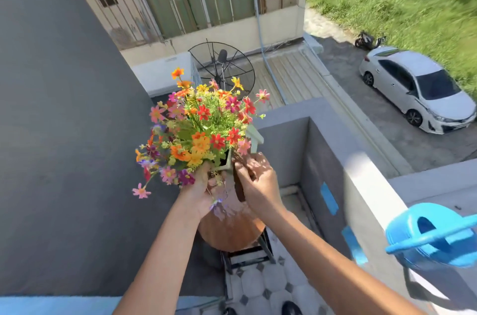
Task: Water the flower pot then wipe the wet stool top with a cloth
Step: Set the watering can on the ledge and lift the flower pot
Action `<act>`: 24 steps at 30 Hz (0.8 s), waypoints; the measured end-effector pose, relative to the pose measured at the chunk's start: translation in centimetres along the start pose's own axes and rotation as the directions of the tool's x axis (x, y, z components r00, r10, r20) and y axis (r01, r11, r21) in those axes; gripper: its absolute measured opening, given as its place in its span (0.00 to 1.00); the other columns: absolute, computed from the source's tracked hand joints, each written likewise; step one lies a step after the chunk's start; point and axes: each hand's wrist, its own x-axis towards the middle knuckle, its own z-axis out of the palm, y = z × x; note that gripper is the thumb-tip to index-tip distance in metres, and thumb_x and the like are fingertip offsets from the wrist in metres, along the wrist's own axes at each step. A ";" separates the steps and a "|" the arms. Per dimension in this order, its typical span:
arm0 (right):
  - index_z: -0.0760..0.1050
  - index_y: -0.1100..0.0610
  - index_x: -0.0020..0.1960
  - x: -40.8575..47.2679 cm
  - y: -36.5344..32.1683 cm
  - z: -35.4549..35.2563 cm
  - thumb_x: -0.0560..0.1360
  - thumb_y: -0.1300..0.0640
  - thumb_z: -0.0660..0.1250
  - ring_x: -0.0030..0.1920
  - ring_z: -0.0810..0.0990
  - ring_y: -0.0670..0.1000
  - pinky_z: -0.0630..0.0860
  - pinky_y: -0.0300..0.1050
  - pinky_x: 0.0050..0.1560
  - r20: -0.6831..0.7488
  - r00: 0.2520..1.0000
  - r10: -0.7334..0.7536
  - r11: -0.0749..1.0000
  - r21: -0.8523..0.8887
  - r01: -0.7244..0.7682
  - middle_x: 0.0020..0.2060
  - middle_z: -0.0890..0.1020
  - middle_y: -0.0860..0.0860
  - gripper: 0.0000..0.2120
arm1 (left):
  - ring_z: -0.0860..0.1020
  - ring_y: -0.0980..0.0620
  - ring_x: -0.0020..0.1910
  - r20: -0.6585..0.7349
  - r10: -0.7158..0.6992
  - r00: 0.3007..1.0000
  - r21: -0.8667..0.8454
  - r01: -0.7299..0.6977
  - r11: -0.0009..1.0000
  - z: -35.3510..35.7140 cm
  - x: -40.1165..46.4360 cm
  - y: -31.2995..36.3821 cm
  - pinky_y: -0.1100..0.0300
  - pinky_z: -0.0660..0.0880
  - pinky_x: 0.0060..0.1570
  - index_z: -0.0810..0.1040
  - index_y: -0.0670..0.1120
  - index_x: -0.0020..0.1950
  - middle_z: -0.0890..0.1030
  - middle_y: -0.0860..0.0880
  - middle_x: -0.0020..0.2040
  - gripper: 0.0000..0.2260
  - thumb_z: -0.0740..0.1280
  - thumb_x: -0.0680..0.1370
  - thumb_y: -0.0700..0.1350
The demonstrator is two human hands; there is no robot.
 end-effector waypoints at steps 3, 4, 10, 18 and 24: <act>0.79 0.54 0.49 5.0 0.1 -1.5 0.79 0.57 0.64 0.44 0.76 0.42 0.71 0.37 0.46 -0.078 0.996 0.050 0.995 0.093 -0.042 0.45 0.79 0.47 0.05 | 0.63 0.58 0.15 0.060 0.004 0.998 0.007 -0.004 1.000 1.0 -1.5 0.3 0.68 0.57 0.14 0.71 0.42 0.44 0.74 0.45 0.24 0.09 0.57 0.82 0.42; 0.78 0.53 0.47 6.7 0.1 -2.1 0.79 0.56 0.63 0.41 0.75 0.43 0.71 0.38 0.44 -0.088 0.990 0.108 0.988 0.119 -0.098 0.42 0.77 0.47 0.05 | 0.63 0.59 0.16 0.084 0.002 0.996 0.032 -0.004 0.999 1.0 -1.9 0.3 0.69 0.58 0.14 0.72 0.42 0.43 0.74 0.45 0.26 0.09 0.58 0.82 0.42; 0.76 0.54 0.49 7.4 2.7 -2.4 0.79 0.55 0.62 0.49 0.79 0.56 0.76 0.52 0.53 -0.074 0.964 0.255 0.967 0.024 -0.254 0.49 0.78 0.57 0.05 | 0.64 0.60 0.16 0.144 0.015 0.989 0.043 -0.022 0.999 1.8 -3.2 0.9 0.70 0.60 0.15 0.73 0.42 0.44 0.68 0.44 0.34 0.08 0.57 0.81 0.38; 0.77 0.53 0.45 1.7 2.7 -0.4 0.80 0.69 0.57 0.33 0.76 0.34 0.70 0.26 0.35 -0.023 0.988 0.156 0.986 0.069 -0.154 0.40 0.76 0.41 0.15 | 0.61 0.57 0.16 0.063 0.006 0.998 0.107 -0.012 0.994 1.3 -2.2 1.1 0.67 0.57 0.16 0.69 0.44 0.40 0.68 0.45 0.33 0.09 0.57 0.80 0.40; 0.66 0.44 0.30 2.9 -1.2 -0.9 0.75 0.66 0.63 0.28 0.69 0.37 0.66 0.34 0.35 -0.077 0.961 0.265 0.912 0.342 -0.225 0.25 0.70 0.39 0.22 | 0.66 0.58 0.22 -0.020 -0.001 1.000 0.059 0.002 0.998 1.3 -1.6 -0.8 0.68 0.59 0.18 0.73 0.45 0.45 0.71 0.50 0.27 0.10 0.56 0.83 0.44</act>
